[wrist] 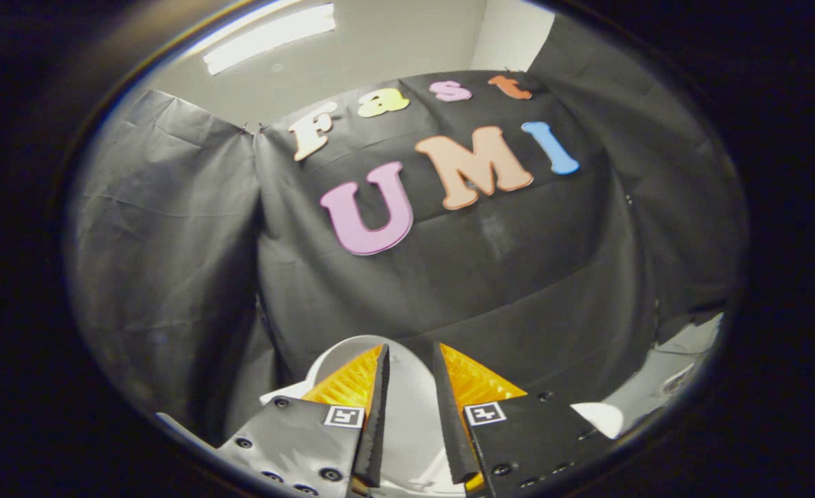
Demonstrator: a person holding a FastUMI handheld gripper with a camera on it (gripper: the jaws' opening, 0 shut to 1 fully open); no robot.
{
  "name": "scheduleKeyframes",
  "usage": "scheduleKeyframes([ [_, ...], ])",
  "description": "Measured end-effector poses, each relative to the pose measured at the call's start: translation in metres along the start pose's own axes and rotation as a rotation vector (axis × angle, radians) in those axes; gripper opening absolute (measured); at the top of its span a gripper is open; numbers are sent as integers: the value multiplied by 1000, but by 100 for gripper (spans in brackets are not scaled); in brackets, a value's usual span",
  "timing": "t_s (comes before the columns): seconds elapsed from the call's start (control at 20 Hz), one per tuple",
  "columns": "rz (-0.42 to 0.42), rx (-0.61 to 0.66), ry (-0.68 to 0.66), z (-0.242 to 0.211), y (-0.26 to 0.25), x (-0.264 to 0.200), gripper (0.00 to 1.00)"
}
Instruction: Open the toilet lid.
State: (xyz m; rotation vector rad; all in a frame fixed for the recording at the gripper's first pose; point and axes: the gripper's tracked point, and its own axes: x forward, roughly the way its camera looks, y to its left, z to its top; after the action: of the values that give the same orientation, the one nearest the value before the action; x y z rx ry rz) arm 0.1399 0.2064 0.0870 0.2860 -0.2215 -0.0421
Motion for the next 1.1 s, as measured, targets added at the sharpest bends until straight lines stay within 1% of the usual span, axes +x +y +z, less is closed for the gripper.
scheduleKeyframes([
  [0.3,-173,-118,-11,42,-79,-33,38],
  [0.5,-241,-180,-26,65,-108,-55,38],
  [0.8,-307,-242,-43,91,-133,-78,38],
  [1.1,-331,-259,-65,110,-150,-98,38],
])
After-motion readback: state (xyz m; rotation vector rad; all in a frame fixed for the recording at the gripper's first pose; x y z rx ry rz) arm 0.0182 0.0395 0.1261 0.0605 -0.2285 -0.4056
